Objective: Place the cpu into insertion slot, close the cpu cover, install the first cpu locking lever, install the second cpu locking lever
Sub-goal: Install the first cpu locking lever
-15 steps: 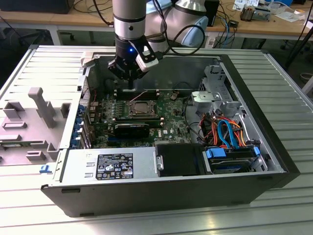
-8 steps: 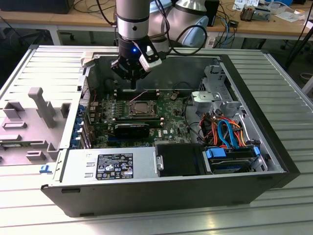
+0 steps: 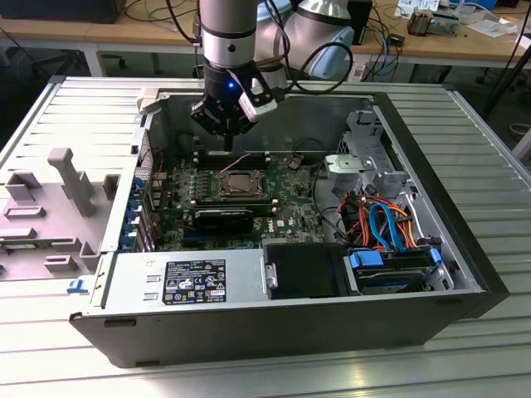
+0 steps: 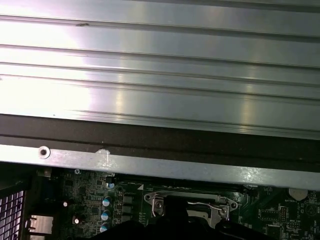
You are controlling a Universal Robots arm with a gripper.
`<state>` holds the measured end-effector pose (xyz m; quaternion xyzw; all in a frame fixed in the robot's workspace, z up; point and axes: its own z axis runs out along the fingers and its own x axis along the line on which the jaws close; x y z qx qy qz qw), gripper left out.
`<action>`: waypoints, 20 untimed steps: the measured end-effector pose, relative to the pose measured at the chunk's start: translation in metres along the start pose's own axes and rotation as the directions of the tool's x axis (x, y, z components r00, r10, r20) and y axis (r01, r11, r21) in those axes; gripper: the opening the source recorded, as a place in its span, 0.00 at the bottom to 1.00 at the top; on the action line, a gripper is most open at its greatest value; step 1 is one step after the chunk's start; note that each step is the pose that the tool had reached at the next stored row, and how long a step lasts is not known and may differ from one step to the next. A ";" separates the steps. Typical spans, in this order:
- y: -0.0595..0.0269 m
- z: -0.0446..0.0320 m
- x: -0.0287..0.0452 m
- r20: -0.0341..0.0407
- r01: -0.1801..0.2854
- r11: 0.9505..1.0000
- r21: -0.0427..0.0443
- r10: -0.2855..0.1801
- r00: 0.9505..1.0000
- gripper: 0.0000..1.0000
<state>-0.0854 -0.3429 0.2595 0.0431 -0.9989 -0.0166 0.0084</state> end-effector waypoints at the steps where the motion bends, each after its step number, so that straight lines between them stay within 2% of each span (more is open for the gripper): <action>1: 0.0000 0.0001 -0.0001 0.000 0.000 1.000 0.000 0.000 1.000 0.11; 20: -0.0003 0.0061 -0.0008 0.000 0.000 1.000 0.000 0.000 1.000 0.11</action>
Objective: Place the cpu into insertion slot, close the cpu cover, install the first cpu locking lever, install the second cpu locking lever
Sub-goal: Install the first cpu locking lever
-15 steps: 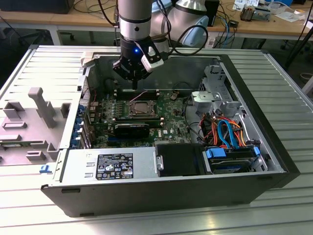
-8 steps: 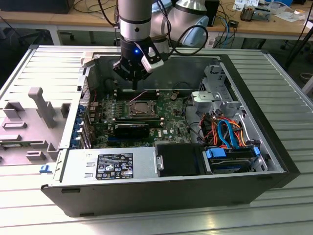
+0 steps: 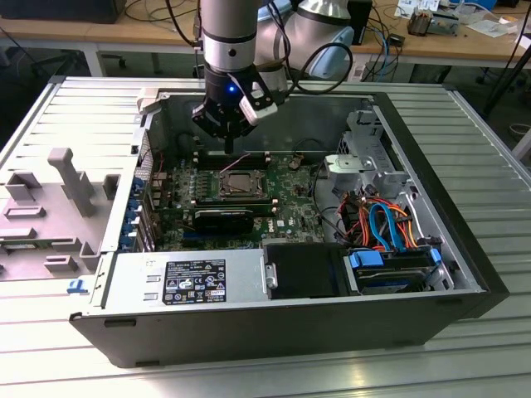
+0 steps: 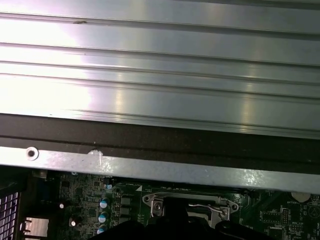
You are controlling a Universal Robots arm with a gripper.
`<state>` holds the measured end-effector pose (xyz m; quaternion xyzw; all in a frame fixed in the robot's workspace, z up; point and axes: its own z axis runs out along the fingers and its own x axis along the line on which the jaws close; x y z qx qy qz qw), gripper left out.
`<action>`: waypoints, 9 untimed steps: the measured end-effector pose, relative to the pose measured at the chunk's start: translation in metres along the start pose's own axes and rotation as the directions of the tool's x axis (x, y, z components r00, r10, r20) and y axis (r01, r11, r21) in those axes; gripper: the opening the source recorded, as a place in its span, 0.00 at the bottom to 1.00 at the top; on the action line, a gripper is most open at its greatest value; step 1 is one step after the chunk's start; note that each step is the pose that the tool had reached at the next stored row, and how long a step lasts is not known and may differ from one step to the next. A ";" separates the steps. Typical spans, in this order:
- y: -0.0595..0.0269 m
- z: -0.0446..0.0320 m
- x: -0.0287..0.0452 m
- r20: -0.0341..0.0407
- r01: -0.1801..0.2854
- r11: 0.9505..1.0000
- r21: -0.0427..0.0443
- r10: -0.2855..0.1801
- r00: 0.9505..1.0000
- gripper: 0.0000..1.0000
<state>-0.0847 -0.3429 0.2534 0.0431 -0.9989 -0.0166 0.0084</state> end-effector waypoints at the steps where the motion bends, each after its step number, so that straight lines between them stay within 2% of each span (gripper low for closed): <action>1: 0.0000 0.0003 0.0000 0.000 0.000 1.000 0.000 0.000 1.000 0.11; 9: -0.0001 0.0030 -0.0001 0.000 0.000 1.000 0.000 0.000 1.000 0.11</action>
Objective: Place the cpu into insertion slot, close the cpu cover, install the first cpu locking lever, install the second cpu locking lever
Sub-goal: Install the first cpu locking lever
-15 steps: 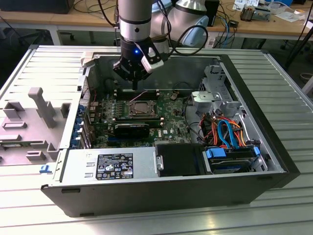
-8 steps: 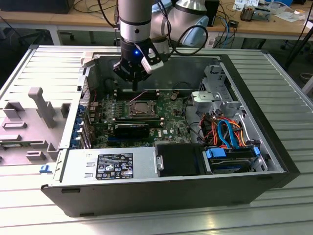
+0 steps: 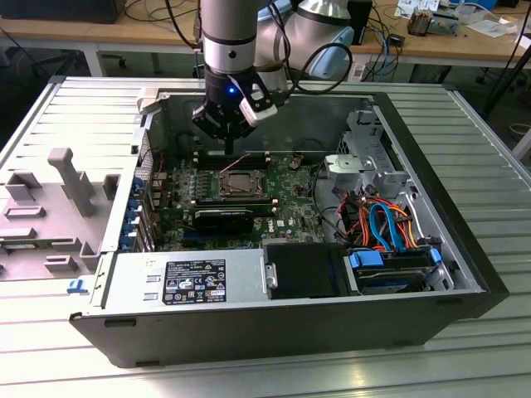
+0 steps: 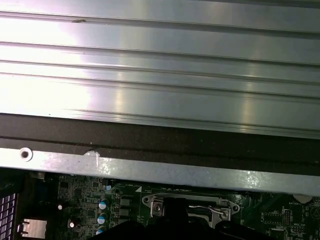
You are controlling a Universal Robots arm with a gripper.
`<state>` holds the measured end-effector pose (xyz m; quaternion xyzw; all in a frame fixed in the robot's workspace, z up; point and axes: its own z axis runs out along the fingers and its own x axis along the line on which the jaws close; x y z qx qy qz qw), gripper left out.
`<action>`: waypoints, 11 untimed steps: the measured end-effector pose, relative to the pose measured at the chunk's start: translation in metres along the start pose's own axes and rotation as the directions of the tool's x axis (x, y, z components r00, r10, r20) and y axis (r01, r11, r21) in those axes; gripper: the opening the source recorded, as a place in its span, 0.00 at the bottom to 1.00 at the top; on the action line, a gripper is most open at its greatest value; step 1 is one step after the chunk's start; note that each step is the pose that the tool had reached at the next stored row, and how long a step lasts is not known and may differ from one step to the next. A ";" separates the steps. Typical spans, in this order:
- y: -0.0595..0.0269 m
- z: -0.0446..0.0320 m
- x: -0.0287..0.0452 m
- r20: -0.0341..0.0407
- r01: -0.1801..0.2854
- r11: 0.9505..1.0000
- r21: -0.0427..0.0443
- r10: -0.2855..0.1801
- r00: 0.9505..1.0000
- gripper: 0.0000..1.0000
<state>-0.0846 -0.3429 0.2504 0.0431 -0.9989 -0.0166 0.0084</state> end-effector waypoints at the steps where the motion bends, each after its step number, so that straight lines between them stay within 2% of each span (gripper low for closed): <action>1: 0.0000 0.0002 0.0000 0.000 0.000 1.000 0.000 0.000 1.000 0.11; 11: -0.0001 0.0032 -0.0002 0.000 0.000 1.000 0.000 0.000 1.000 0.11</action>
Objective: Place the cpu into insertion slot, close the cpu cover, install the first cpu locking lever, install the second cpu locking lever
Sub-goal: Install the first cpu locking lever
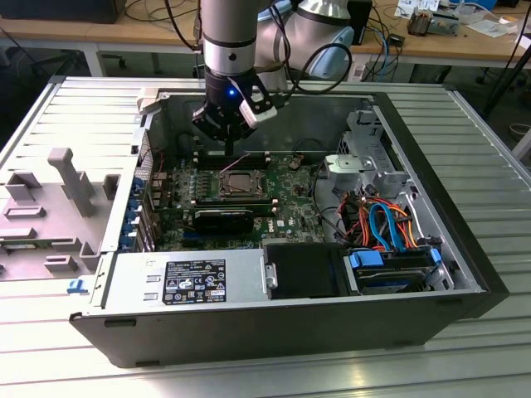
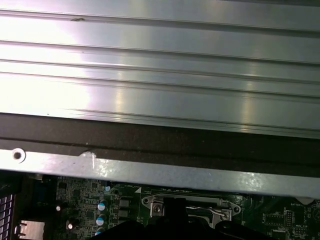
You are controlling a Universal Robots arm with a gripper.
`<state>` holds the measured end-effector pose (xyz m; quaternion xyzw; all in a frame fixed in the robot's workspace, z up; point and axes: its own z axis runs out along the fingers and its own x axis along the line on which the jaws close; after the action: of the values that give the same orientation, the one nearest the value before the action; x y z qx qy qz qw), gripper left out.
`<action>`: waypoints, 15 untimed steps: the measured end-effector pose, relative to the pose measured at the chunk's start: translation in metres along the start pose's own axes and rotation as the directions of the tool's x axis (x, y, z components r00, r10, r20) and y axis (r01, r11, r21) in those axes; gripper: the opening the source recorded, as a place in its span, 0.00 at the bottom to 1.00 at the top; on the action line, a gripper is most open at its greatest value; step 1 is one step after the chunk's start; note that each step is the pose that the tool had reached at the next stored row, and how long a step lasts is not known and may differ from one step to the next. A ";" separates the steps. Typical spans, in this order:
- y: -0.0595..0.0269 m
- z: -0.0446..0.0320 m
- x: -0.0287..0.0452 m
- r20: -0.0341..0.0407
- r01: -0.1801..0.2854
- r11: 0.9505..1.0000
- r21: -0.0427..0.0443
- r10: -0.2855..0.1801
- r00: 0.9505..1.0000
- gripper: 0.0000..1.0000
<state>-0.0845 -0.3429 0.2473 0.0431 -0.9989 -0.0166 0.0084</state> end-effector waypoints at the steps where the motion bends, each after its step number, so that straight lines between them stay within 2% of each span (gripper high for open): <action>1: 0.0000 0.0002 0.0000 0.000 0.000 1.000 0.000 0.000 1.000 0.11; 15: -0.0002 0.0043 -0.0001 0.000 0.000 1.000 0.000 0.000 1.000 0.11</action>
<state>-0.0845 -0.3429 0.2429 0.0431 -0.9989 -0.0166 0.0084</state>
